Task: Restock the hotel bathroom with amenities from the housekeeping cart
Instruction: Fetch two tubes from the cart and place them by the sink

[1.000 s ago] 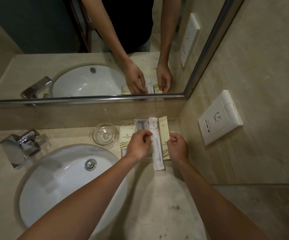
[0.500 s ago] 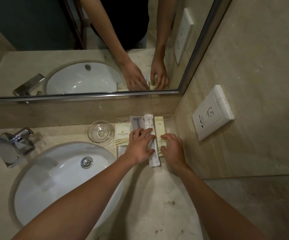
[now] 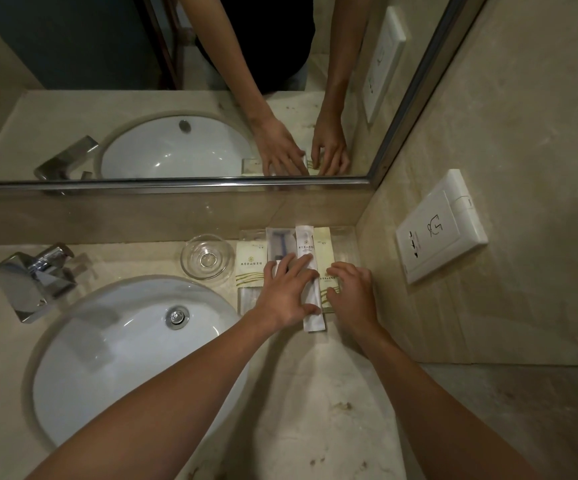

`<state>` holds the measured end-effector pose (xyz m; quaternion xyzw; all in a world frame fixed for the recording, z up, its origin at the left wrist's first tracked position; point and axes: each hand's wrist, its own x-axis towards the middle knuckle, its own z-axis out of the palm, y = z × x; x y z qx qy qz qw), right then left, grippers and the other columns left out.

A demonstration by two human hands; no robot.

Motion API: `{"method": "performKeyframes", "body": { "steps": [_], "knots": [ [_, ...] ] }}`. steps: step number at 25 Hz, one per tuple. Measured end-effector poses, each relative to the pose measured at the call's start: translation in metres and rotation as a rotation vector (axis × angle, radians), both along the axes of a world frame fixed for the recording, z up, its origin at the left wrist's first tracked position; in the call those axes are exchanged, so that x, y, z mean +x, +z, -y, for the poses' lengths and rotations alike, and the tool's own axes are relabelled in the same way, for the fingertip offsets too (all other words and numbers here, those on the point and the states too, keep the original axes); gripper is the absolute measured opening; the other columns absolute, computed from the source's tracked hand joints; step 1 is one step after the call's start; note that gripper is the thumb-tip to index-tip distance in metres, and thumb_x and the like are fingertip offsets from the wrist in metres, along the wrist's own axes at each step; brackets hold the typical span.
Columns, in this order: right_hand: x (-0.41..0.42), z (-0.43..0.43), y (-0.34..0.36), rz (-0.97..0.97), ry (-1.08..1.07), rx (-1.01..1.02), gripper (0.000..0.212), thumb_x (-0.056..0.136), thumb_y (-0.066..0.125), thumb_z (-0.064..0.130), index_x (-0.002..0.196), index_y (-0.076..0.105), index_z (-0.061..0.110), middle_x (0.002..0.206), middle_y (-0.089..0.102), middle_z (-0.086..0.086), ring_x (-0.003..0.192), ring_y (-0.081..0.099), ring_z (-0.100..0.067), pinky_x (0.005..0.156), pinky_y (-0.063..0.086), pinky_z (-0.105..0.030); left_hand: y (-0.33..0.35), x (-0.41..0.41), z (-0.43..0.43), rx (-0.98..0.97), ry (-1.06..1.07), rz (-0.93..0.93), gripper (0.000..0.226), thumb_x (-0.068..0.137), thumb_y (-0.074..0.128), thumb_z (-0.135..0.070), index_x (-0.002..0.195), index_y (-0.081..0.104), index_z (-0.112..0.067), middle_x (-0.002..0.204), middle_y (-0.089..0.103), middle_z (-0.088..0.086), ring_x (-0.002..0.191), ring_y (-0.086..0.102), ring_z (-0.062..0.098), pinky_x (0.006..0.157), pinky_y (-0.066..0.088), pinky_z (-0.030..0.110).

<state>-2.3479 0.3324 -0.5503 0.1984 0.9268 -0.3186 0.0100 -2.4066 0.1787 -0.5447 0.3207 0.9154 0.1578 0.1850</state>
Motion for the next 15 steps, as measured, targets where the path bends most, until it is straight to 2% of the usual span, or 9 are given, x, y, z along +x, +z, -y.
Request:
{"method": "performKeyframes", "body": {
  "steps": [7,15],
  "knots": [
    [0.0003,0.0011,0.001,0.02,0.005,0.016,0.047,0.084,0.068,0.001,0.13,0.065,0.012,0.137,0.06,0.003,0.127,0.039,-0.019,0.099,0.029,-0.018,0.001,-0.0002,-0.0009,0.0,0.012,0.035,0.074,0.08,0.074,-0.054,0.144,0.044,-0.03,0.167,0.013,-0.005,0.155,0.0,0.025,0.122,-0.004,0.05],
    [-0.0039,0.0016,0.0028,0.034,0.008,0.026,0.046,0.083,0.069,0.002,0.128,0.066,0.014,0.136,0.06,0.004,0.127,0.04,-0.019,0.102,0.036,-0.026,0.0024,-0.0015,-0.0032,-0.063,-0.009,0.043,0.071,0.084,0.069,-0.056,0.146,0.043,-0.036,0.169,0.006,-0.004,0.156,-0.005,0.025,0.122,-0.007,0.052]
  ]
}}
